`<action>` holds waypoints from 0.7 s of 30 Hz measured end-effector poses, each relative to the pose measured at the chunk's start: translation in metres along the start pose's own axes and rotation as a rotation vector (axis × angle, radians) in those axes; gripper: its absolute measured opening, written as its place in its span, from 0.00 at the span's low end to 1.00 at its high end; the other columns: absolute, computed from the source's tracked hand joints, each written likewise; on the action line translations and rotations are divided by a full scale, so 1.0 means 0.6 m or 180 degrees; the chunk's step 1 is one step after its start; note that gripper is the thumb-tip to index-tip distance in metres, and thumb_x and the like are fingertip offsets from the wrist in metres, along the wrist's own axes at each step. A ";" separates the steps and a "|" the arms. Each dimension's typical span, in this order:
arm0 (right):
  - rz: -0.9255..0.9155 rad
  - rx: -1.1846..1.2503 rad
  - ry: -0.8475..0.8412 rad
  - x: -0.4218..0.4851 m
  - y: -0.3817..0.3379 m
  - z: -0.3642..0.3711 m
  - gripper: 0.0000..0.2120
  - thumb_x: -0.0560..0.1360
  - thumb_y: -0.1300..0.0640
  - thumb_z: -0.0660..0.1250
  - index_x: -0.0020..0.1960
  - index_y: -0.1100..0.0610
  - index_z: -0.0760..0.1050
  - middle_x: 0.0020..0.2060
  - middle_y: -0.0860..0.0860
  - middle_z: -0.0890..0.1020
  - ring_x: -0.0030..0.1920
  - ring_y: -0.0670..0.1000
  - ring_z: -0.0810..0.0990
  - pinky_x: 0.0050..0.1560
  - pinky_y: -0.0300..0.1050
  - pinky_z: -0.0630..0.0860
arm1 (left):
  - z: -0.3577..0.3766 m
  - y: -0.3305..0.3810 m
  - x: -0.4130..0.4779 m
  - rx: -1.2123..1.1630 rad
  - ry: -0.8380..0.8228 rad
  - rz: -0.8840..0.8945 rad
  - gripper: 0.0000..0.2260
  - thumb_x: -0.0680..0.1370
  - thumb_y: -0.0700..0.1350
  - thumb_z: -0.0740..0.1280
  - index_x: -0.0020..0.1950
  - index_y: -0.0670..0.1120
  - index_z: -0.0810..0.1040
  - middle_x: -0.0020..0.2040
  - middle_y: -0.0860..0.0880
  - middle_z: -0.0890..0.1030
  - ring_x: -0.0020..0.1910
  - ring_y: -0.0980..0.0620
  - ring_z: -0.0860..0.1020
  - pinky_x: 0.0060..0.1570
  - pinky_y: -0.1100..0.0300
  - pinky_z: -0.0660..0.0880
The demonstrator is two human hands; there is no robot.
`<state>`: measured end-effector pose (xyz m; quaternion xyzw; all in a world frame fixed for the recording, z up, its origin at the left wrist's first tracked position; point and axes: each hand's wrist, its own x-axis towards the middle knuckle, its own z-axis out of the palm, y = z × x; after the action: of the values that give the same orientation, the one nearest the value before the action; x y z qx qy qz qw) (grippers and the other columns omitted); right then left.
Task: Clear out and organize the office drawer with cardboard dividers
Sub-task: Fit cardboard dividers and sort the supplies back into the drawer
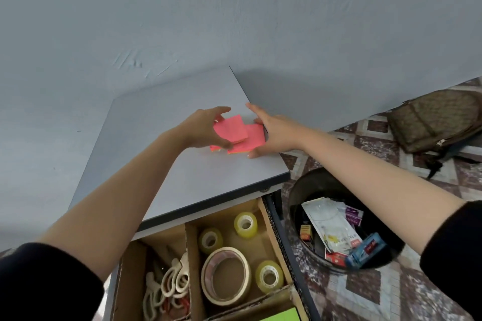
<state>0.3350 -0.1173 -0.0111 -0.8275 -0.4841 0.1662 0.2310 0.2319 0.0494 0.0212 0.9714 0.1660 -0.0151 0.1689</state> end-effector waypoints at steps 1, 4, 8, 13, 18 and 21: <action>0.0018 0.0039 0.0057 0.004 0.001 0.001 0.54 0.66 0.48 0.76 0.77 0.51 0.41 0.71 0.56 0.67 0.69 0.56 0.66 0.65 0.46 0.64 | -0.003 -0.008 -0.007 -0.0037 0.0023 -0.0043 0.40 0.67 0.49 0.77 0.74 0.51 0.61 0.66 0.49 0.73 0.64 0.50 0.70 0.60 0.61 0.65; 0.0085 0.0071 0.0231 0.011 -0.002 0.000 0.51 0.64 0.51 0.78 0.76 0.53 0.51 0.67 0.57 0.71 0.67 0.56 0.68 0.61 0.43 0.65 | -0.009 -0.032 -0.038 -0.0144 0.0078 -0.0165 0.40 0.66 0.50 0.77 0.74 0.51 0.62 0.65 0.49 0.73 0.61 0.51 0.71 0.58 0.61 0.66; 0.0170 -0.0336 0.0246 -0.005 -0.018 -0.002 0.46 0.64 0.48 0.78 0.74 0.57 0.58 0.69 0.56 0.68 0.68 0.55 0.66 0.62 0.44 0.65 | -0.004 -0.049 -0.093 -0.0236 0.0104 -0.0196 0.37 0.68 0.50 0.76 0.73 0.50 0.63 0.65 0.48 0.74 0.60 0.50 0.73 0.57 0.61 0.67; 0.0389 -0.0400 0.0283 -0.057 -0.026 0.006 0.42 0.64 0.45 0.77 0.70 0.59 0.64 0.67 0.54 0.70 0.65 0.55 0.69 0.58 0.44 0.67 | 0.012 -0.032 -0.186 -0.0298 0.0119 -0.0140 0.37 0.67 0.53 0.76 0.72 0.50 0.64 0.64 0.48 0.74 0.59 0.50 0.73 0.57 0.59 0.69; 0.0410 0.0364 0.0900 -0.133 -0.038 0.012 0.29 0.65 0.46 0.76 0.59 0.59 0.73 0.55 0.54 0.78 0.51 0.52 0.75 0.50 0.45 0.71 | 0.046 0.006 -0.297 -0.0813 0.0098 -0.0016 0.39 0.56 0.65 0.72 0.63 0.54 0.68 0.56 0.52 0.76 0.55 0.54 0.76 0.57 0.58 0.73; 0.0477 0.1128 0.1087 -0.180 -0.050 0.014 0.23 0.66 0.44 0.75 0.55 0.57 0.76 0.49 0.53 0.80 0.48 0.51 0.78 0.52 0.47 0.74 | 0.081 0.017 -0.357 -0.1094 -0.0137 0.0127 0.32 0.57 0.65 0.73 0.58 0.58 0.71 0.56 0.54 0.77 0.55 0.57 0.77 0.56 0.61 0.75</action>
<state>0.2577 -0.1972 0.0038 -0.8237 -0.3387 0.1230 0.4378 0.0342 -0.0441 -0.0029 0.9308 0.1432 -0.0039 0.3363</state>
